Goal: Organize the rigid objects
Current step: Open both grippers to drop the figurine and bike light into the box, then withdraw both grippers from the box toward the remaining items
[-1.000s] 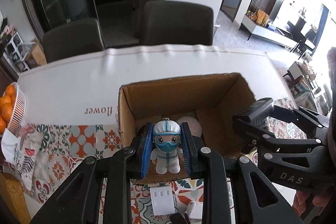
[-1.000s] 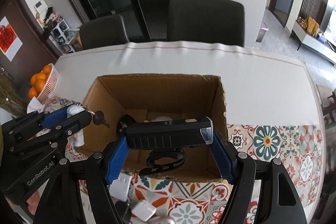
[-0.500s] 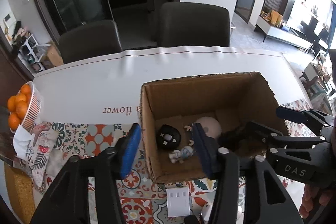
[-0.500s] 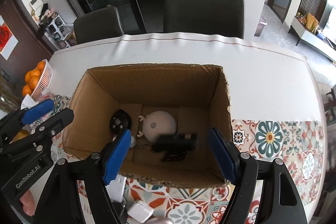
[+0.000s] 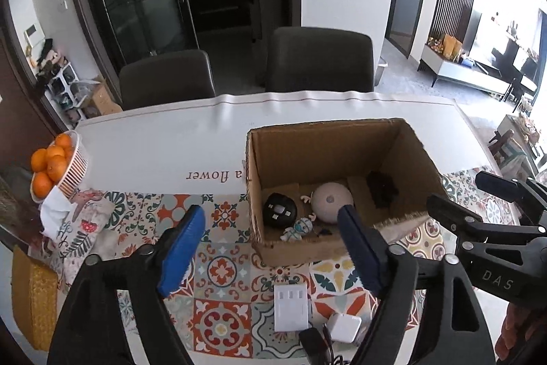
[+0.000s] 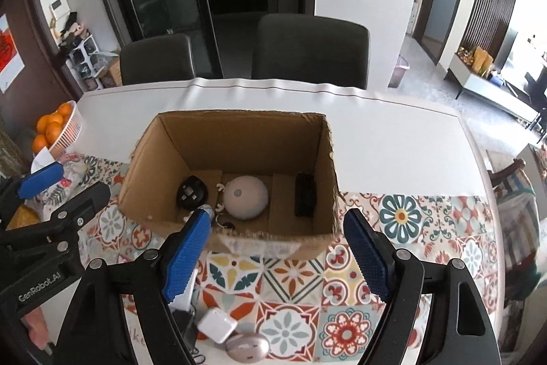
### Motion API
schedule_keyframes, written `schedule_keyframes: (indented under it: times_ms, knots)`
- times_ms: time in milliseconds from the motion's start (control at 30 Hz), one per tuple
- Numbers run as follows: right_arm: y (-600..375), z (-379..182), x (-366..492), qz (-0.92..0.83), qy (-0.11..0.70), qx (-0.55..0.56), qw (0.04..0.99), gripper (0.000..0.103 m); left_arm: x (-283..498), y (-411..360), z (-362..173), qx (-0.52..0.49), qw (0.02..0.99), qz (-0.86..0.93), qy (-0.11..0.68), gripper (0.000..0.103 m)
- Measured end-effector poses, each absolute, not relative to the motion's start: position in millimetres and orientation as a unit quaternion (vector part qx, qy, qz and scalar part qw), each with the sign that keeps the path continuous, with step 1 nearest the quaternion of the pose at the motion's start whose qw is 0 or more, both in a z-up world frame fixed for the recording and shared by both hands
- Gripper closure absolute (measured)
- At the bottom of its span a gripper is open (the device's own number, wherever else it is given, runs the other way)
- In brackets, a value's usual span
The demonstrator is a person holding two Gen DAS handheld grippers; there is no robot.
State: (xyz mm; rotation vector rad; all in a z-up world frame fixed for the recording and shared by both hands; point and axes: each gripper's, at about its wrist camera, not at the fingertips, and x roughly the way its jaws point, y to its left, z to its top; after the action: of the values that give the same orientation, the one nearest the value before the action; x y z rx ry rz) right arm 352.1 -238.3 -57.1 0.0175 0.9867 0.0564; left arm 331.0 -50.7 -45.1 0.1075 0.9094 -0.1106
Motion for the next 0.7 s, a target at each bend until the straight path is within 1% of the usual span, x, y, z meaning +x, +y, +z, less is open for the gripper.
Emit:
schedule_keyframes:
  times_ms: [67,333,700]
  knots:
    - [-238.3,-54.1,342.8,0.029,0.468,0.007,0.883,0.023,321.0,-49.6,-41.9,0.053,0.898,-0.053,0.433,0.017]
    - [-232.9,-48.6,299.2,0.045,0.45,-0.004,0.892,0.021,281.9,-50.4,-34.4,0.057,0.905,-0.062,0.416,0.012]
    - [-228.7,-63.4,256.3,0.066,0.459,-0.013,0.886,0.02,234.5,-46.6,-49.1,0.05,0.902,-0.055,0.426,0.011]
